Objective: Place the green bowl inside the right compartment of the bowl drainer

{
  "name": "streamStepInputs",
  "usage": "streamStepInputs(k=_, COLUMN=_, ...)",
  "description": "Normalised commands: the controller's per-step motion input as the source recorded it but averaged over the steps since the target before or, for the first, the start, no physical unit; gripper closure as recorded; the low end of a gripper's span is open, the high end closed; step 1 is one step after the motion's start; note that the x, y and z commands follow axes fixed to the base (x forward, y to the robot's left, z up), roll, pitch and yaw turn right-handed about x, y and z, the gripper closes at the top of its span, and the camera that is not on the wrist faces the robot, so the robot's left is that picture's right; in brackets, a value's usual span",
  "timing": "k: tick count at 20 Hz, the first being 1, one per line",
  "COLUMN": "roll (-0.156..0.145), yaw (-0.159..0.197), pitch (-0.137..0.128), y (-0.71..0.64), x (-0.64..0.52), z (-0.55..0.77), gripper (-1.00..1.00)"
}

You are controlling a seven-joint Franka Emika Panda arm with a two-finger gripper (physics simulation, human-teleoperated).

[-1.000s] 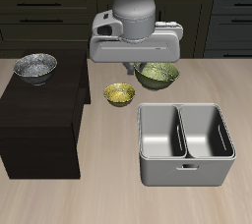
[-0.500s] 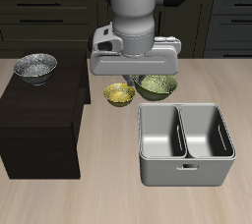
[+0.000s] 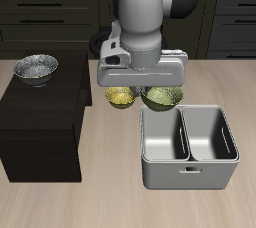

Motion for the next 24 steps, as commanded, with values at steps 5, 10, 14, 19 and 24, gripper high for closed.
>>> streamStepInputs(k=5, roll=0.029, yaw=0.025, pitch=0.013, y=0.24, x=-0.04, z=-0.12, gripper=1.00)
streamStepInputs(k=10, roll=-0.003, yaw=0.010, pitch=0.012, y=0.05, x=0.05, z=-0.13, gripper=1.00)
streamStepInputs(k=14, roll=-0.009, yaw=0.006, pitch=0.013, y=-0.09, x=0.05, z=-0.14, gripper=1.00)
streamStepInputs(k=19, roll=-0.033, yaw=0.024, pitch=0.013, y=-0.09, x=0.06, z=-0.16, gripper=1.00)
streamStepInputs(k=24, roll=-0.036, yaw=0.051, pitch=0.013, y=0.01, x=0.01, z=-0.13, gripper=1.00)
